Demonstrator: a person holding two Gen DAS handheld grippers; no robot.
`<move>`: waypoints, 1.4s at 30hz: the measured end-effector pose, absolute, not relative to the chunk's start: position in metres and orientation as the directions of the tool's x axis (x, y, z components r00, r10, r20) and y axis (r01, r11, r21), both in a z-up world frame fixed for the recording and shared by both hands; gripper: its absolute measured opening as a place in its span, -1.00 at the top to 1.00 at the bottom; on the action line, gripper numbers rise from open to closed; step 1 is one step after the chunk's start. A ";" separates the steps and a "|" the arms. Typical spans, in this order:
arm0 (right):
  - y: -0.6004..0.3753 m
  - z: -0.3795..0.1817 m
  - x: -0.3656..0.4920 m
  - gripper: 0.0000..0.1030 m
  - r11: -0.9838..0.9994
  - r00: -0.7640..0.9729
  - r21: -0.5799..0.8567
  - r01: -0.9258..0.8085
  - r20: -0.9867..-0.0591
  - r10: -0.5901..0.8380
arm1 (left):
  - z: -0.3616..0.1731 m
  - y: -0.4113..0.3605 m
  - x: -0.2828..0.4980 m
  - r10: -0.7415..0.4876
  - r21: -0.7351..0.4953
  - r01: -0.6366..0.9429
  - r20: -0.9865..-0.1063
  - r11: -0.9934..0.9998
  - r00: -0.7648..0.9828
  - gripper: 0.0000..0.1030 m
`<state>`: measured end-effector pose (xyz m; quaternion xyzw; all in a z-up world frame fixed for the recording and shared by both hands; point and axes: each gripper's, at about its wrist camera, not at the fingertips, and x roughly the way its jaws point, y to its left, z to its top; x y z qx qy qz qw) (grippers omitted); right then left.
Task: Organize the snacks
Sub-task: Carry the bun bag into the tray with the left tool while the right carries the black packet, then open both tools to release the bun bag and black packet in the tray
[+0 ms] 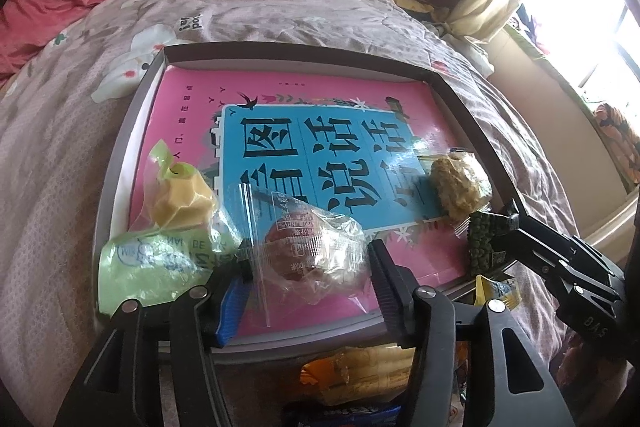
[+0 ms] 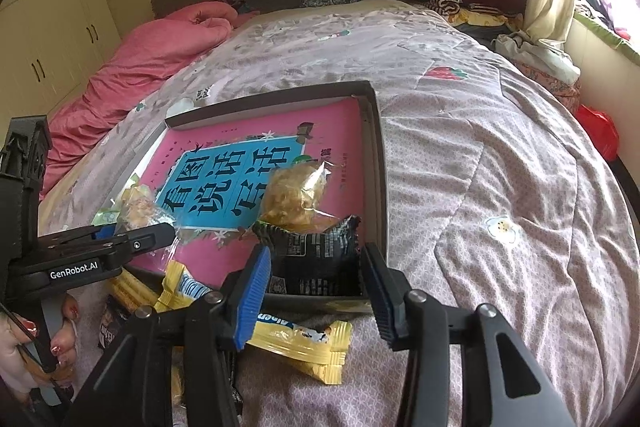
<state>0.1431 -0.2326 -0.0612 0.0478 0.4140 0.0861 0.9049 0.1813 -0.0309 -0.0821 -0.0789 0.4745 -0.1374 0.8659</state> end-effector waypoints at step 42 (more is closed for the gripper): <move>-0.244 -0.041 0.125 -0.12 0.969 0.683 0.219 -0.114 -0.691 0.237 | -0.021 0.005 0.154 -0.286 -0.267 0.127 -0.724 0.955 0.627 -0.51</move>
